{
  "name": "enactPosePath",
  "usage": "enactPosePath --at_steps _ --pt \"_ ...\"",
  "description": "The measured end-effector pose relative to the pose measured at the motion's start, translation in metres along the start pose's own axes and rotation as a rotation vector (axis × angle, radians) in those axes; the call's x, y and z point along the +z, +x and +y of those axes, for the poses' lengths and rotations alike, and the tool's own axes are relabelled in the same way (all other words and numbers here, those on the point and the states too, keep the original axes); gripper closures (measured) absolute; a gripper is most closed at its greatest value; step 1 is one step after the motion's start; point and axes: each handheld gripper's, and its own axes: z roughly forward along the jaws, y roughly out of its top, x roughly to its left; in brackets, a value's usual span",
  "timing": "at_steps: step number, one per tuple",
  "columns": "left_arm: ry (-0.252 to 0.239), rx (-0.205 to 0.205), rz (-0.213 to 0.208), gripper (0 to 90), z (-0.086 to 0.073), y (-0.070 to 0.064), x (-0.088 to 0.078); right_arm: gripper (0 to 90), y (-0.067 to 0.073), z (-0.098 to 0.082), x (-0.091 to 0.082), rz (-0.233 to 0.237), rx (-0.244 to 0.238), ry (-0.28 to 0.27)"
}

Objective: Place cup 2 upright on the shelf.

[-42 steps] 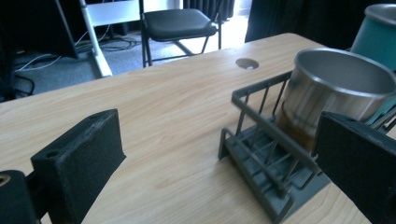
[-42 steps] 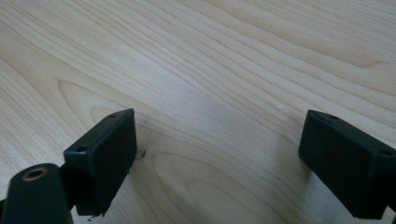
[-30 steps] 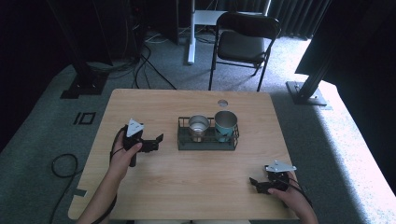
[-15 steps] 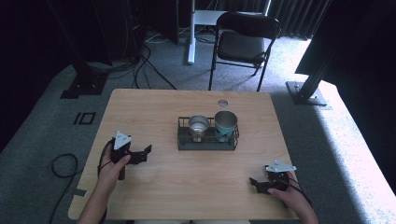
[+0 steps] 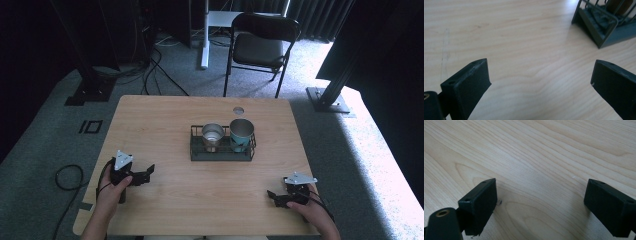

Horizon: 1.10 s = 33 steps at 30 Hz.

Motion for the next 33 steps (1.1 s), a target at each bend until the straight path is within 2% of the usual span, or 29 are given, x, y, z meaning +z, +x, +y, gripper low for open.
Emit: enactPosePath --at_steps 3,10,14,16,22,28,33 --pt "0.016 -0.007 0.026 2.8 -0.006 0.002 -0.003 11.0 0.000 0.000 0.000 0.000 -0.001 0.000" --pt "0.031 -0.047 0.052 2.8 -0.019 0.009 -0.009 11.0 0.000 0.000 0.000 0.000 -0.001 0.000" --pt "0.051 -0.055 0.071 2.8 -0.025 0.011 -0.011 11.0 0.000 0.000 0.000 0.000 -0.001 -0.001" --pt "0.082 -0.066 0.094 2.8 -0.030 0.011 -0.015 11.0 0.000 0.000 0.000 0.000 -0.001 -0.001" --pt "0.107 -0.099 0.134 2.8 -0.037 0.014 -0.019 11.0 0.000 0.000 0.000 0.000 -0.001 -0.001" --pt "0.118 -0.116 0.169 2.8 -0.043 0.017 -0.025 11.0 0.000 0.000 0.000 0.000 -0.001 -0.001" --pt "0.146 -0.128 0.211 2.8 -0.049 0.019 -0.030 11.0 0.000 0.000 0.000 0.000 -0.001 -0.001"
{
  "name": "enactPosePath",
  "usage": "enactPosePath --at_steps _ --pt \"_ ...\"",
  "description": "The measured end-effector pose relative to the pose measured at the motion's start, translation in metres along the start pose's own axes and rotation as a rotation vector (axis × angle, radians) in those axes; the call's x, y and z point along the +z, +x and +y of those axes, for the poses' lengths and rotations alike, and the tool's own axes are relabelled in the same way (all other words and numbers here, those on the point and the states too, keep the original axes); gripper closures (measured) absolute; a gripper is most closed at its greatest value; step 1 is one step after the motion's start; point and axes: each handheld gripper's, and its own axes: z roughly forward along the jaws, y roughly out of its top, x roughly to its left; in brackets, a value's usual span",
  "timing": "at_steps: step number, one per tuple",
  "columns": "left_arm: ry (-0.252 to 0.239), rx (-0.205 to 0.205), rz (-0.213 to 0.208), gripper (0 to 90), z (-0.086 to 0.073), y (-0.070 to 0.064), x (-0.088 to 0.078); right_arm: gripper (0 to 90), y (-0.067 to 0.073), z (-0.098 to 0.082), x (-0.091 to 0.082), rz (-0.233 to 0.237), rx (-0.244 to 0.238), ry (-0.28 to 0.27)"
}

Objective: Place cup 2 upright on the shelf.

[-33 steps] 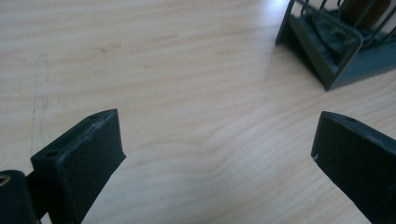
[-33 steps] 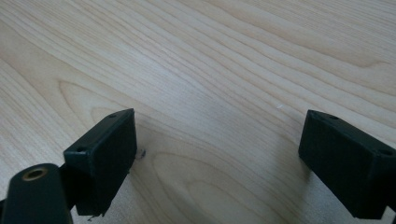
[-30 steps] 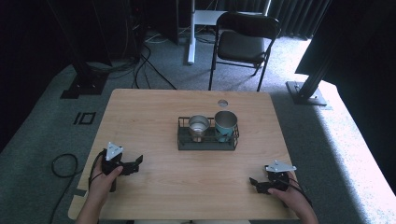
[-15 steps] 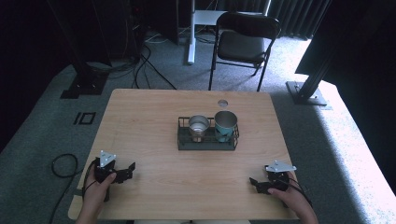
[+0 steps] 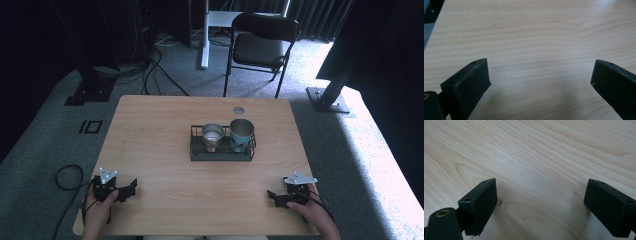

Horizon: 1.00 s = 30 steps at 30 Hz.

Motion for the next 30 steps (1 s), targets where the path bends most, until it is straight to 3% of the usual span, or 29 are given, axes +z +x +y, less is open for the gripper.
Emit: enactPosePath --at_steps 16,22,30 --pt "0.077 -0.066 0.067 2.8 -0.0098 0.0078 -0.0037 11.0 0.0000 0.0000 0.0000 0.000 0.000 0.000" --pt "0.088 -0.061 0.095 2.8 -0.0105 0.0068 -0.0041 11.0 0.0000 0.0000 0.0000 0.000 0.000 0.000" --pt "0.086 -0.062 0.094 2.4 -0.0093 0.0050 -0.0023 11.0 0.0000 0.0000 0.0000 0.000 0.000 0.000"
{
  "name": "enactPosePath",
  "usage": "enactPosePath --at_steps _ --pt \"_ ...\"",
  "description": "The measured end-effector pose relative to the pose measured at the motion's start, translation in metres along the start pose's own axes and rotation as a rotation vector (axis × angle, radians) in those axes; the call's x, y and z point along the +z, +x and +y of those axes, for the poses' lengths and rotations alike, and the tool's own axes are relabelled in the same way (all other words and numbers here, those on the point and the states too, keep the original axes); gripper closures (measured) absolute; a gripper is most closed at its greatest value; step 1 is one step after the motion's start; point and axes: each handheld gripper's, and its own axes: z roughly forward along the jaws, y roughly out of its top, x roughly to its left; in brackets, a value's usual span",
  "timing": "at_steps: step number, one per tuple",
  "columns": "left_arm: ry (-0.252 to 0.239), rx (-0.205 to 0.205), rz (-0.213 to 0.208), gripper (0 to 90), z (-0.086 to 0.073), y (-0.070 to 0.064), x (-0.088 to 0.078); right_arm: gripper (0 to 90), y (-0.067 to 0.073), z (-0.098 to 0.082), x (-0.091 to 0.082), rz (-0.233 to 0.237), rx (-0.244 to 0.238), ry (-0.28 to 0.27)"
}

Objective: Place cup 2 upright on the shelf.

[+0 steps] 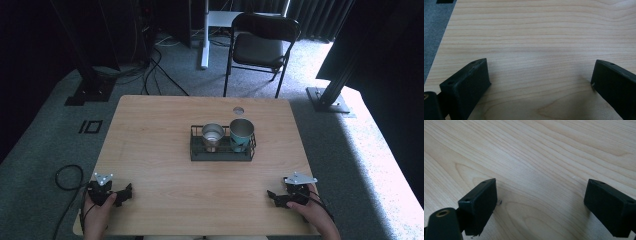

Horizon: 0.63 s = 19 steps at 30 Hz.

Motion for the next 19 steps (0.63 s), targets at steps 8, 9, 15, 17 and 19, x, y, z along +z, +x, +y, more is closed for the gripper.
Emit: enactPosePath --at_steps 8,9,15,17,19 --pt "0.000 0.046 -0.042 2.1 0.0031 0.0010 0.0030 11.0 0.0000 0.0000 0.0000 0.000 0.000 0.000" --pt "0.001 0.062 -0.055 2.1 0.0032 0.0016 0.0030 11.0 0.0000 0.0000 0.0000 0.000 0.000 0.000" --pt "0.000 0.076 -0.070 2.0 0.0037 0.0024 0.0037 11.0 0.0000 0.0000 0.0000 0.000 0.001 0.000" --pt "0.000 0.076 -0.070 2.0 0.0037 0.0024 0.0037 11.0 0.0000 0.0000 0.0000 0.000 0.001 0.000" --pt "0.000 0.076 -0.070 2.0 0.0037 0.0024 0.0037 11.0 0.0000 0.0000 0.0000 0.000 0.000 0.000"
